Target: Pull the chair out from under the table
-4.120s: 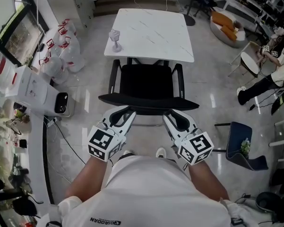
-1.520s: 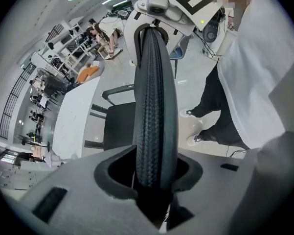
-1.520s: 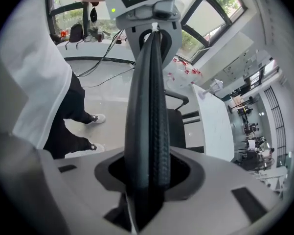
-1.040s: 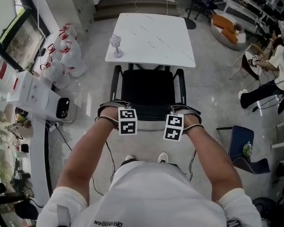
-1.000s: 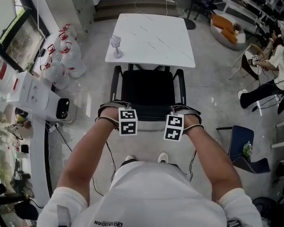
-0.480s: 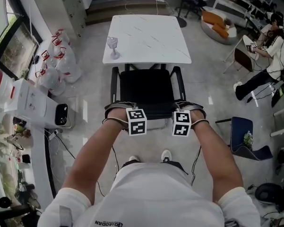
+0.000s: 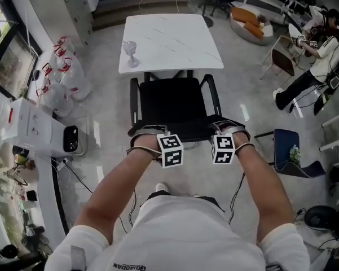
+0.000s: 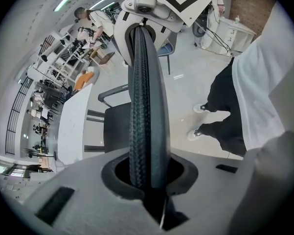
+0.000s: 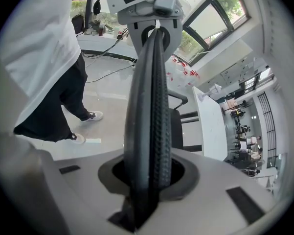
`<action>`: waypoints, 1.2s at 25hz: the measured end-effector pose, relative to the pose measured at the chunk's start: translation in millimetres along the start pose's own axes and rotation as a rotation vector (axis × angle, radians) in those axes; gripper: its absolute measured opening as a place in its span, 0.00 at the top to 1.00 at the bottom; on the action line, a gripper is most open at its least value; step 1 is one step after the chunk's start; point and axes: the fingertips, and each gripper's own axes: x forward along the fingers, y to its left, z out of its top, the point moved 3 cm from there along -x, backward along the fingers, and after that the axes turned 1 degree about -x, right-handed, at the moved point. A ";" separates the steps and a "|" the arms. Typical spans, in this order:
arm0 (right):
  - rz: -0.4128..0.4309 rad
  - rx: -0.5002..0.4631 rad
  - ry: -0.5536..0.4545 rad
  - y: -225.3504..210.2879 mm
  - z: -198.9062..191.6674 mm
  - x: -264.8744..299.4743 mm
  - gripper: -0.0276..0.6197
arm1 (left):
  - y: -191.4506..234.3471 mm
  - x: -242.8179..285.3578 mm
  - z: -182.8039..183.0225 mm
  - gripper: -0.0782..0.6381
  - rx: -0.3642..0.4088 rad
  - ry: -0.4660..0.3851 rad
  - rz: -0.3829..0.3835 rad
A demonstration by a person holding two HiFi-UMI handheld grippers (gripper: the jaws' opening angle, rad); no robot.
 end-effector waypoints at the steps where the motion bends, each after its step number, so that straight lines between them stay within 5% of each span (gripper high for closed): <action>1: -0.002 0.002 0.000 3.5 0.1 -1.7 0.83 | -3.1 -0.8 1.0 0.80 0.003 0.000 0.005; 14: -0.014 0.010 0.011 45.8 2.2 -17.5 0.84 | -44.3 -9.7 7.8 0.81 0.021 0.011 0.082; 30: -0.031 0.000 0.009 129.2 -6.2 -48.7 0.89 | -133.1 -24.0 31.8 0.79 -0.050 0.051 0.109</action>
